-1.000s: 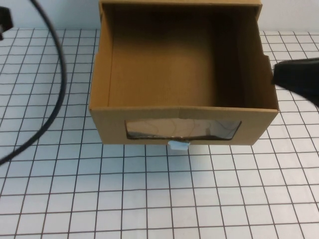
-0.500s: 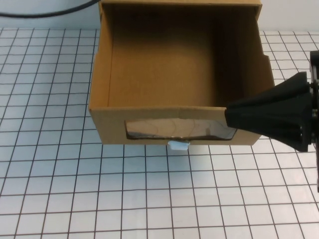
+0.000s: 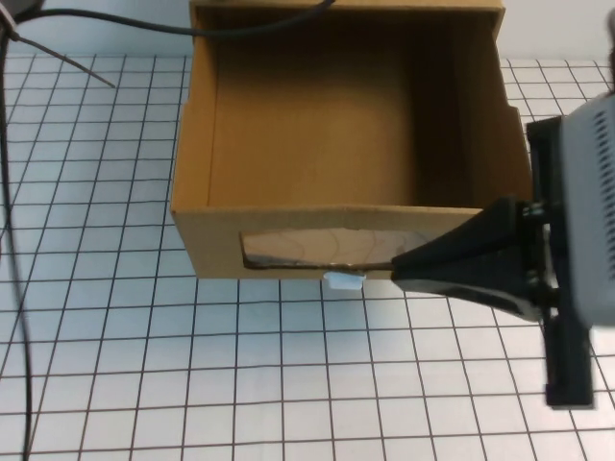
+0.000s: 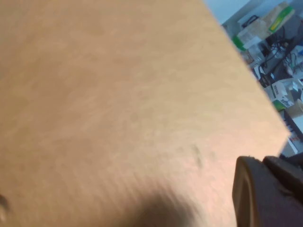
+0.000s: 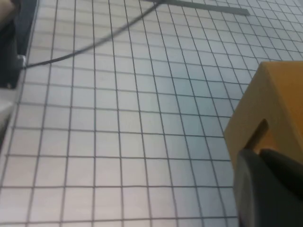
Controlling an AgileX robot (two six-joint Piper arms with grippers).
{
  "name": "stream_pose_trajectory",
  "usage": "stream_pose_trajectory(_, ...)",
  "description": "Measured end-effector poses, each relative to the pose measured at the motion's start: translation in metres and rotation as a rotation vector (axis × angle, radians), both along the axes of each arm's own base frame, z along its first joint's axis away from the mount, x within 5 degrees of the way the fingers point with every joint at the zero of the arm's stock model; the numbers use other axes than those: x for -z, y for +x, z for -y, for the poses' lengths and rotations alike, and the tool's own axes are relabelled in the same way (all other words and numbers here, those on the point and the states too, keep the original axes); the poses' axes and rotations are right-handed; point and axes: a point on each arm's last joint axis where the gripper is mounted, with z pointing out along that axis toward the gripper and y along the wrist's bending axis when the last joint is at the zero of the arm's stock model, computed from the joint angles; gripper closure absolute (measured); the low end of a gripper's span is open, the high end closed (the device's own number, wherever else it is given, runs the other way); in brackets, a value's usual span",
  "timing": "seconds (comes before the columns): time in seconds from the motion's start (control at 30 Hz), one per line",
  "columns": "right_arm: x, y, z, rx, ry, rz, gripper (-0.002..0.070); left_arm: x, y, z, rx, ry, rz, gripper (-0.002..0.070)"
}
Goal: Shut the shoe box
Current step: Press the shoe box with left arm, then close the shoe box with your right arm
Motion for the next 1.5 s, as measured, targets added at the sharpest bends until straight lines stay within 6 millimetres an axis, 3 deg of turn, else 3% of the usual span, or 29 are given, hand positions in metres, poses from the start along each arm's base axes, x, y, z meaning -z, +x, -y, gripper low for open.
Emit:
stream_pose_trajectory(0.2,0.019,0.006,-0.028,-0.259,-0.125,0.296,0.069,0.008,0.007,0.002,-0.052,-0.04,-0.101,0.068)
stream_pose_trajectory(0.37,0.04,0.004,-0.06,-0.403,-0.209,0.404,0.069,0.008,0.006,0.002,-0.052,-0.046,-0.115,0.068)
stream_pose_trajectory(0.53,0.066,0.005,-0.084,-0.521,-0.423,0.616,0.069,0.007,0.006,0.001,-0.051,-0.049,-0.116,0.068)
stream_pose_trajectory(0.87,0.124,0.035,-0.11,-0.596,-0.611,0.649,0.069,0.007,0.006,0.001,-0.046,-0.047,-0.119,0.068)
stream_pose_trajectory(1.1,0.155,0.073,-0.122,-0.491,-0.684,0.777,0.069,0.008,0.005,0.002,-0.036,-0.042,-0.121,0.068)
stream_pose_trajectory(1.23,0.161,0.107,-0.12,-0.438,-0.698,0.701,0.069,0.008,0.005,0.002,-0.033,-0.04,-0.118,0.068)
stream_pose_trajectory(1.5,0.138,0.156,-0.127,-0.449,-0.622,0.492,0.0691,0.008,0.005,0.002,-0.027,-0.042,-0.116,0.068)
